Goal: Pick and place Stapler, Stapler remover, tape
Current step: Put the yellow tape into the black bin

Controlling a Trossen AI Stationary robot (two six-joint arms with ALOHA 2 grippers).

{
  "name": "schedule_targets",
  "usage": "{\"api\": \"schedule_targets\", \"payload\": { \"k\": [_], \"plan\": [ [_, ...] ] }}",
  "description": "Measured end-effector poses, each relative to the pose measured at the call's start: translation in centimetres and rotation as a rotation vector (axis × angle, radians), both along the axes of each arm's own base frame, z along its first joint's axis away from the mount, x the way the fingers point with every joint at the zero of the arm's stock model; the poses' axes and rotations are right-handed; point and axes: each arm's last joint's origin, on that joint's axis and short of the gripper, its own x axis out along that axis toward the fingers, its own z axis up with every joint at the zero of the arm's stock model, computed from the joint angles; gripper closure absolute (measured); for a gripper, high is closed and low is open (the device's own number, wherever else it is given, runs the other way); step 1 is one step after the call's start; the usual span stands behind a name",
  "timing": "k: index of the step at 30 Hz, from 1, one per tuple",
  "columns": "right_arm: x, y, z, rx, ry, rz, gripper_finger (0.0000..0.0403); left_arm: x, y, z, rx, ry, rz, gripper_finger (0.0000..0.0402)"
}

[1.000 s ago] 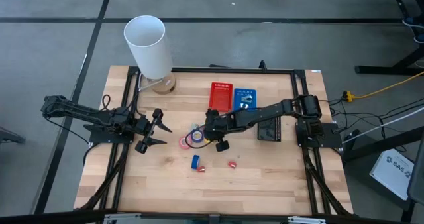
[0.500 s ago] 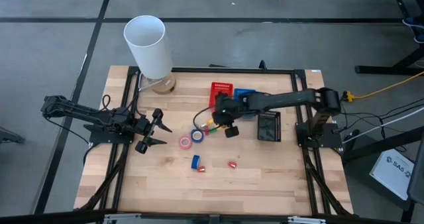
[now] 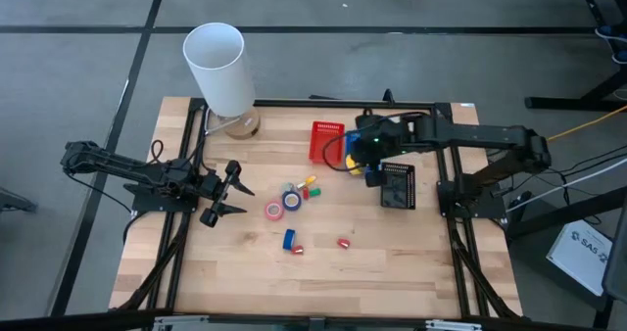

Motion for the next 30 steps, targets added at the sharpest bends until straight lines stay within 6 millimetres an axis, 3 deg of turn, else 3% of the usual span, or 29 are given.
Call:
{"api": "schedule_targets", "payload": {
  "k": [5, 20, 30],
  "plan": [
    [-2.5, -0.3, -0.8, 0.034, -0.003, -0.064, 0.0361, 0.0, 0.0, 0.0, 0.000, 0.001, 0.000, 0.0167],
    [-8.2, -0.1, -7.3, 0.196, 0.064, -0.331, 0.0361, 0.0, 0.0, 0.0, 0.000, 0.000, 0.000, 0.0166],
    [-10.4, -1.1, -10.8, 0.312, 0.184, -0.768, 0.0356, 0.0, 0.0, 0.0, 0.000, 0.000, 0.000, 0.0167]
  ]
}}
